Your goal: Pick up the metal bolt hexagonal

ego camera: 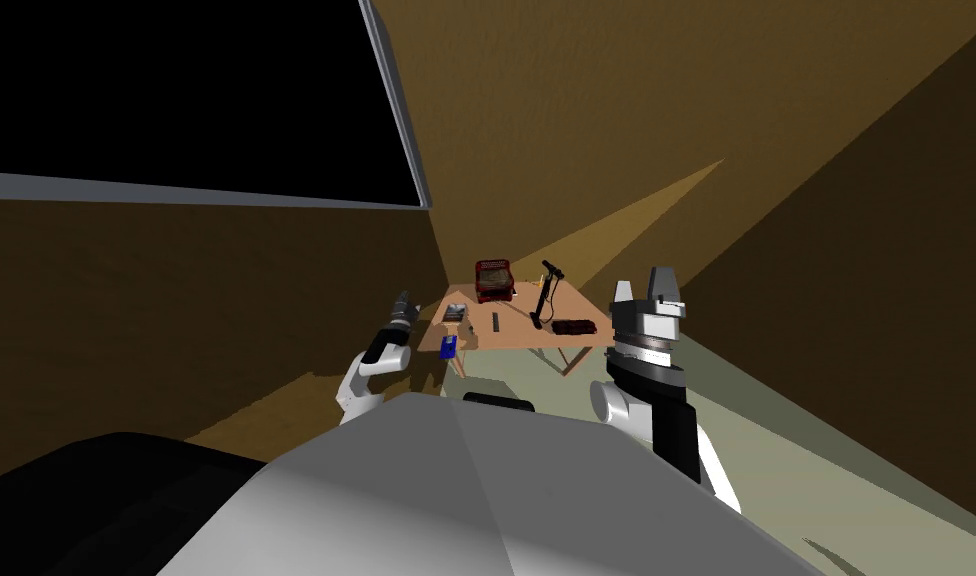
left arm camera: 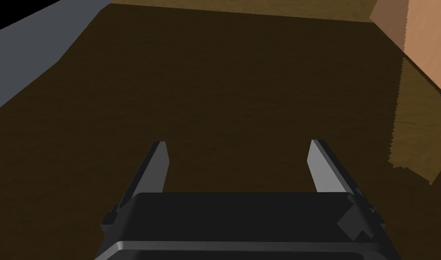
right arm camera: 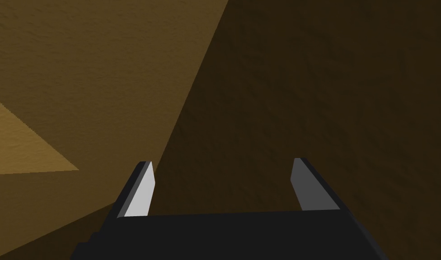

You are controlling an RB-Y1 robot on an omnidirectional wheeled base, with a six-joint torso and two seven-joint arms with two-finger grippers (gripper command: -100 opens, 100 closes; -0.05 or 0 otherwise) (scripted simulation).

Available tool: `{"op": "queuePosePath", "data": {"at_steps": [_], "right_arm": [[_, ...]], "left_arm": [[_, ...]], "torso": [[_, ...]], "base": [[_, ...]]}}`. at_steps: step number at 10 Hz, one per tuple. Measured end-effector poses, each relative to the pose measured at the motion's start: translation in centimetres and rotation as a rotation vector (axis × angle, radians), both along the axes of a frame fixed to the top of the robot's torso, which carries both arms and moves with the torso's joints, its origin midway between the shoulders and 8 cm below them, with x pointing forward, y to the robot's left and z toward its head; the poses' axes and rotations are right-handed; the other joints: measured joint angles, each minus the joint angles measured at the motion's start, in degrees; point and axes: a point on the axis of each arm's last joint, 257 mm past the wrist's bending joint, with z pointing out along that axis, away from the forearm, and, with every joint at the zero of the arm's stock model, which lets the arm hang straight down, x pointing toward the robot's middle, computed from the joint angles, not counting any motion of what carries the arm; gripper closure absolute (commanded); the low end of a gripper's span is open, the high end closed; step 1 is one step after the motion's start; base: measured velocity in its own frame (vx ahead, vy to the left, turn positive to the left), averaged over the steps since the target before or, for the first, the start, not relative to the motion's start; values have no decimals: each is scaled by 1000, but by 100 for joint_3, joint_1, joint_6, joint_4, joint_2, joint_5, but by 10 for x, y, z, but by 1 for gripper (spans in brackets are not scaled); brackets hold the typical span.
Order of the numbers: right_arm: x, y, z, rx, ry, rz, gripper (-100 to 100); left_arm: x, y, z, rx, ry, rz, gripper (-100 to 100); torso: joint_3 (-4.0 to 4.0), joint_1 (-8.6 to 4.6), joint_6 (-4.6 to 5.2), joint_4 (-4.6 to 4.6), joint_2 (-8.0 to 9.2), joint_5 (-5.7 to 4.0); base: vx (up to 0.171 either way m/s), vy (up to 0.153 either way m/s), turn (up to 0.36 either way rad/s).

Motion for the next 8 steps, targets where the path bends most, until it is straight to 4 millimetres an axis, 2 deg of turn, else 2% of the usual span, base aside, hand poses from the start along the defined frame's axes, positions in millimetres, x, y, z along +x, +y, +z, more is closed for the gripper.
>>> {"op": "queuePosePath", "data": {"at_steps": [4, 7, 8], "right_arm": [[0, 0, 0, 0, 0, 0, 0], [0, 0, 0, 0, 0, 0, 0], [0, 0, 0, 0, 0, 0, 0]], "left_arm": [[-1, 20, -27, -72, 86, 42, -100], [1, 31, -55, -135, 164, 74, -100], [-1, 40, -64, -159, 191, 89, -100]], "torso": [[0, 0, -2, 0, 0, 0], [-2, 0, -8, -1, -3, 0], [-2, 0, -2, -1, -3, 0]], "base": [[-8, 13, -203], [-3, 11, -241], [-3, 16, -133]]}}
